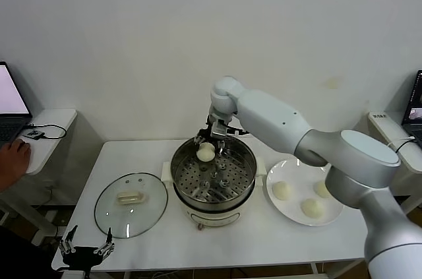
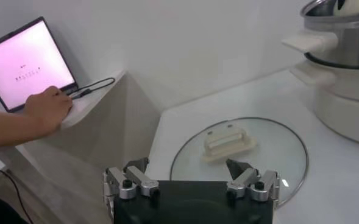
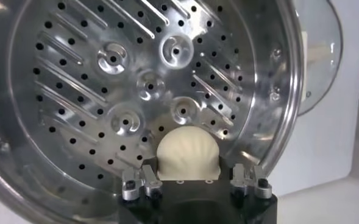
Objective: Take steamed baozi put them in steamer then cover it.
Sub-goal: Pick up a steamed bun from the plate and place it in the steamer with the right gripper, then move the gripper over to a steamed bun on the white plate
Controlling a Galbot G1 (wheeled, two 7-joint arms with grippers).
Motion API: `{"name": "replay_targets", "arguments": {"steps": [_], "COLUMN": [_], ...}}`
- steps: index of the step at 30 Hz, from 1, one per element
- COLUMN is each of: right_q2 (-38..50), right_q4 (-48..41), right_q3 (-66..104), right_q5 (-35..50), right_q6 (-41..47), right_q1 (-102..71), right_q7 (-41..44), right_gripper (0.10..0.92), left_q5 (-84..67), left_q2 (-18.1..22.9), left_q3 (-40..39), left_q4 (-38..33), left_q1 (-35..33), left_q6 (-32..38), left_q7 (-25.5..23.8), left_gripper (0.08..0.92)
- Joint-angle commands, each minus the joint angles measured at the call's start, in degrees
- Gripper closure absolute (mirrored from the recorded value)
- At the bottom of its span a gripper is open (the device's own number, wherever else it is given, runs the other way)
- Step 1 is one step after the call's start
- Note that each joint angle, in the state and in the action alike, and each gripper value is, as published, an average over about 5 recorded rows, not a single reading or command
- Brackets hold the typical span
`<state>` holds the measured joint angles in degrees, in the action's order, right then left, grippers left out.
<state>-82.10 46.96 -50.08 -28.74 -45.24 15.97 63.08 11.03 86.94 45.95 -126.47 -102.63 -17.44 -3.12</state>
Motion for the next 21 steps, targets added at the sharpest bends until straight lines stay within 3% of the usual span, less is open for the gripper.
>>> {"name": "replay_targets", "arguments": {"steps": [1, 7, 12, 17, 21], "right_q2": [-1.23, -0.59, 3.41, 12.20, 21.33], "right_q4": [-2.62, -1.74, 2.60, 12.32, 19.13], "right_q3": [0.44, 0.52, 1.18, -1.40, -2.14], "right_q5": [-3.14, 0.62, 11.98, 34.13, 45.78], "right_q6": [-0.63, 1.87, 7.74, 27.43, 45.25], "right_q1": [-1.11, -0.36, 3.07, 9.07, 12.31], "right_q7": [-2.17, -2.14, 1.74, 9.02, 9.95], "right_gripper": [0.397, 0.262, 0.205, 0.203, 0.203], "left_q5": [0.03, 0.05, 0.05, 0.03, -0.09], "left_q2": [-0.06, 0.02, 0.09, -0.15, -0.68], "left_q3": [-0.05, -0.19, -0.28, -0.39, -0.42], "left_q4": [0.65, 0.82, 0.81, 0.22, -0.59], "left_q1": [0.09, 0.35, 0.34, 0.17, 0.10], "left_q6": [0.03, 0.03, 0.01, -0.01, -0.09], "left_q7": [-0.08, -0.14, -0.14, -0.19, -0.31], "left_gripper": [0.177, 0.177, 0.177, 0.177, 0.177]}}
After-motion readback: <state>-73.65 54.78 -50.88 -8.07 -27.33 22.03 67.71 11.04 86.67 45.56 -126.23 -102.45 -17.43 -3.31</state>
